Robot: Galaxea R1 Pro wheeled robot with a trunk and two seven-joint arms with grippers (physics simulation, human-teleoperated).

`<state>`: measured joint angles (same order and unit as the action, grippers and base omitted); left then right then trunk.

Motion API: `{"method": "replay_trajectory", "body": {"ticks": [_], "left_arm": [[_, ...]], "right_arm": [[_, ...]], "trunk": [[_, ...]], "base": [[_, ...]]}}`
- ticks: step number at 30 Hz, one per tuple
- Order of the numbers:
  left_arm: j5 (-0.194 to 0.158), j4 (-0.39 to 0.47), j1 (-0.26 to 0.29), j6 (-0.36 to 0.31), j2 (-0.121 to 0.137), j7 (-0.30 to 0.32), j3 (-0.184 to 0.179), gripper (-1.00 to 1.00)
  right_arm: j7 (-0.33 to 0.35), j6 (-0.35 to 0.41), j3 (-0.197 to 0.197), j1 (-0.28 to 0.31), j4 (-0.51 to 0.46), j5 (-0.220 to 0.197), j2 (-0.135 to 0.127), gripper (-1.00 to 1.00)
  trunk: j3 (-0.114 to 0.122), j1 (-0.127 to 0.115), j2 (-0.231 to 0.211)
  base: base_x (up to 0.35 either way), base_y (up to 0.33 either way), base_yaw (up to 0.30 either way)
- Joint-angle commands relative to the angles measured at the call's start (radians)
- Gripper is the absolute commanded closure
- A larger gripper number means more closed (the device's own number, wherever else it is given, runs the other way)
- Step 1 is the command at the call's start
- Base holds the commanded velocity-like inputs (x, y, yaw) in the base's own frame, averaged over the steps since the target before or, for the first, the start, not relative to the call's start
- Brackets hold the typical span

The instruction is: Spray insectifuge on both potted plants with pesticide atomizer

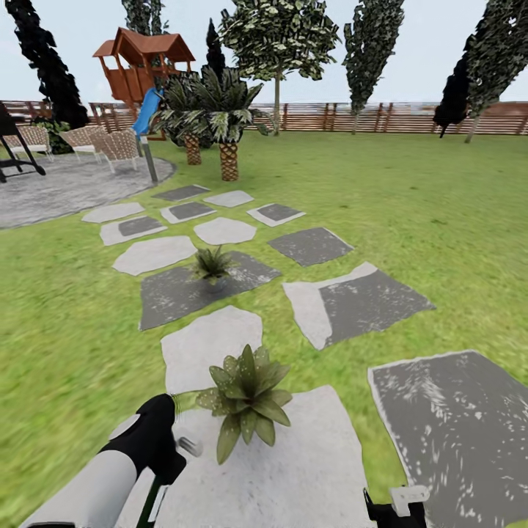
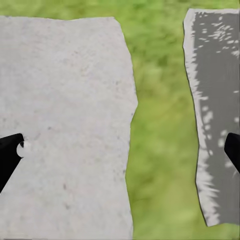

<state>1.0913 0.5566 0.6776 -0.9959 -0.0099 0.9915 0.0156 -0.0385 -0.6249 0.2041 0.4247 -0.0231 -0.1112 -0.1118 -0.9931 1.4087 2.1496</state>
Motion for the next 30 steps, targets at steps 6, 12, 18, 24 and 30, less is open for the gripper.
{"method": "replay_trajectory", "body": {"ticks": [6, 12, 18, 24, 30], "left_arm": [[0.010, 0.015, 0.000, -0.004, -0.004, 0.010, 0.047, 1.00], [0.010, 0.020, 0.000, -0.004, -0.004, 0.009, 0.053, 1.00], [0.010, 0.022, 0.000, -0.004, -0.004, 0.009, 0.055, 1.00], [0.010, 0.022, 0.000, -0.004, -0.004, 0.009, 0.055, 1.00], [0.010, 0.022, 0.000, -0.004, -0.004, 0.009, 0.055, 1.00]], "right_arm": [[-0.001, -0.003, 0.009, 0.000, 0.000, -0.010, 0.000, -1.00], [-0.002, -0.003, 0.009, 0.000, 0.000, -0.010, 0.000, -1.00], [-0.003, -0.003, 0.009, 0.000, 0.000, -0.010, 0.000, -1.00], [-0.003, -0.003, 0.009, 0.000, 0.000, -0.010, 0.000, -1.00], [-0.002, -0.004, 0.009, 0.000, 0.000, -0.007, -0.004, -1.00]], "trunk": [[-0.001, 0.000, 0.000], [-0.001, 0.000, 0.000], [-0.001, 0.000, 0.000], [-0.001, 0.000, 0.000], [-0.001, 0.000, 0.000]], "base": [[-0.110, -0.158, 0.042], [-0.027, -0.256, 0.035], [-0.236, -0.186, 0.263], [-0.114, -0.072, 0.180], [0.115, -0.001, 0.004]]}}
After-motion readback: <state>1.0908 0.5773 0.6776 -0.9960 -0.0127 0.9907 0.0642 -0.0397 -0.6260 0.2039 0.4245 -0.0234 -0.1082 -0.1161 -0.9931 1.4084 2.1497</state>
